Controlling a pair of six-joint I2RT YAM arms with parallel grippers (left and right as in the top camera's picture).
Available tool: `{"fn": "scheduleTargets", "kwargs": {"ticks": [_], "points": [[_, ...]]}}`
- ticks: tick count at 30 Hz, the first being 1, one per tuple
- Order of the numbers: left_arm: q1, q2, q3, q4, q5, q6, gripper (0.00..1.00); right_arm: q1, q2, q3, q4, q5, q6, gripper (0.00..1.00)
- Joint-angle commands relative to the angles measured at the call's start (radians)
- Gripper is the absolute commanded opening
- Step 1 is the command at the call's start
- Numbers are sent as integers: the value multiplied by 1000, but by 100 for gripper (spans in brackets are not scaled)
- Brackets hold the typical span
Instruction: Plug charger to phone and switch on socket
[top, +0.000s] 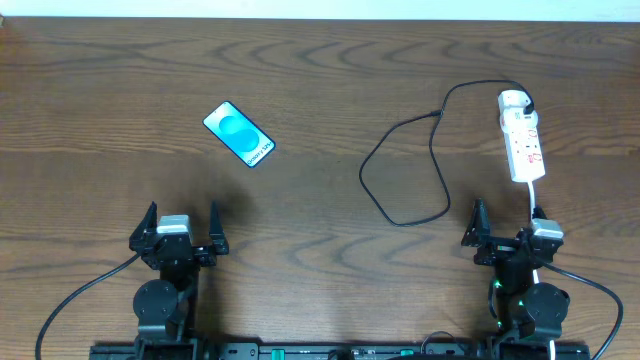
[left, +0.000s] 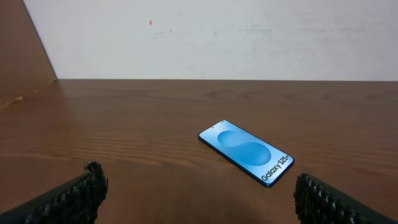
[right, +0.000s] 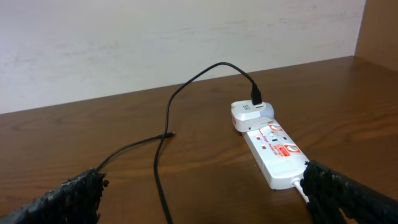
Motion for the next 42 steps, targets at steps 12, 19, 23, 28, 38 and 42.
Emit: {"fn": "scheduleTargets", "kwargs": {"ticks": [12,19,23,28,38,42], "points": [[3,-4,97,-31,-27,-110,98,6,-5,-1,-5,5,-6,99],[3,45,188,-38,-27,-173,98,6,-5,-2,-5,5,-6,99],[3,115,264,-67,-27,-174,98,6,-5,-1,-5,5,-6,99],[3,241,393,-138,-27,-174,98,6,-5,-2,-5,5,-6,99],[2,517,710,-318,26,-295,98,6,-5,-1,-5,4,-6,99],[2,631,847,-398,34,-382,98,6,-5,-2,-5,4,-6,99]]}}
